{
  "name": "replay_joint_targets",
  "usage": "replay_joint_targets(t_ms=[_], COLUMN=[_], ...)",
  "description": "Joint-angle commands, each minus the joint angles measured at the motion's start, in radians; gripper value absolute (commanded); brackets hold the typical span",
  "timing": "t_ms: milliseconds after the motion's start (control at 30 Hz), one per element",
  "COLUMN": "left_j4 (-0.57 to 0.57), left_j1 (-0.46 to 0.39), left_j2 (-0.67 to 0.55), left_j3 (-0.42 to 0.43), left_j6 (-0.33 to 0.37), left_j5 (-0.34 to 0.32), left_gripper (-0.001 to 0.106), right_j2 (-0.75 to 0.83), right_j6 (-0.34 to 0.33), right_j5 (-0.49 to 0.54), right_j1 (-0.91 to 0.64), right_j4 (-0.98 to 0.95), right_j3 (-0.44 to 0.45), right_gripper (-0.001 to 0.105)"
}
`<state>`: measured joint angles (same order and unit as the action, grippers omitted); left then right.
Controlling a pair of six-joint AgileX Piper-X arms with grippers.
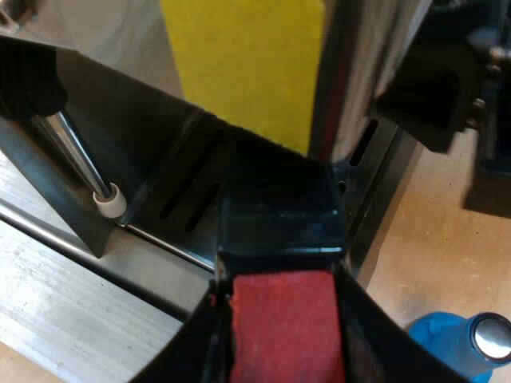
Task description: Put the handle in the coffee machine
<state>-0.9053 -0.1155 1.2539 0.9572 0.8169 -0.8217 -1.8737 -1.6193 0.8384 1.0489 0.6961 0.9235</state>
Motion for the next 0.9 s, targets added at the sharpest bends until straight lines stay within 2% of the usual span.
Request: replay_joint_targets(t_ms=[33, 233, 367, 500, 533, 633, 700, 833, 900], left_j4=[0.049, 0.049, 0.049, 0.049, 0.049, 0.049, 0.049, 0.049, 0.049], left_j1=[-0.001, -0.001, -0.001, -0.001, -0.001, -0.001, -0.001, -0.001, -0.001], left_j2=[-0.031, -0.031, -0.031, -0.031, -0.031, -0.031, -0.031, -0.031, -0.031], left_j3=[0.037, 0.037, 0.037, 0.037, 0.037, 0.037, 0.037, 0.037, 0.037], left_j6=[-0.007, -0.007, -0.005, -0.005, -0.005, -0.005, -0.005, -0.005, -0.005], left_j5=[-0.197, -0.197, -0.197, -0.197, -0.197, -0.197, -0.197, -0.197, -0.197], left_gripper=[0.000, 0.000, 0.000, 0.000, 0.000, 0.000, 0.000, 0.000, 0.000], right_j2=[-0.023, -0.091, -0.124, -0.131, -0.131, -0.131, -0.131, -0.131, -0.131], right_j6=[-0.048, -0.087, -0.089, -0.108, -0.152, -0.193, -0.211, -0.249, -0.256], right_j5=[-0.009, 0.036, 0.057, 0.057, 0.057, 0.057, 0.057, 0.055, 0.055], right_j1=[-0.002, -0.002, -0.005, -0.007, -0.011, -0.016, -0.020, -0.027, -0.027], right_j4=[0.035, 0.083, 0.185, 0.210, 0.213, 0.223, 0.238, 0.302, 0.312], right_j3=[0.025, 0.074, 0.077, 0.080, 0.088, 0.101, 0.107, 0.110, 0.110], right_gripper=[0.048, 0.048, 0.048, 0.048, 0.048, 0.048, 0.045, 0.028, 0.024])
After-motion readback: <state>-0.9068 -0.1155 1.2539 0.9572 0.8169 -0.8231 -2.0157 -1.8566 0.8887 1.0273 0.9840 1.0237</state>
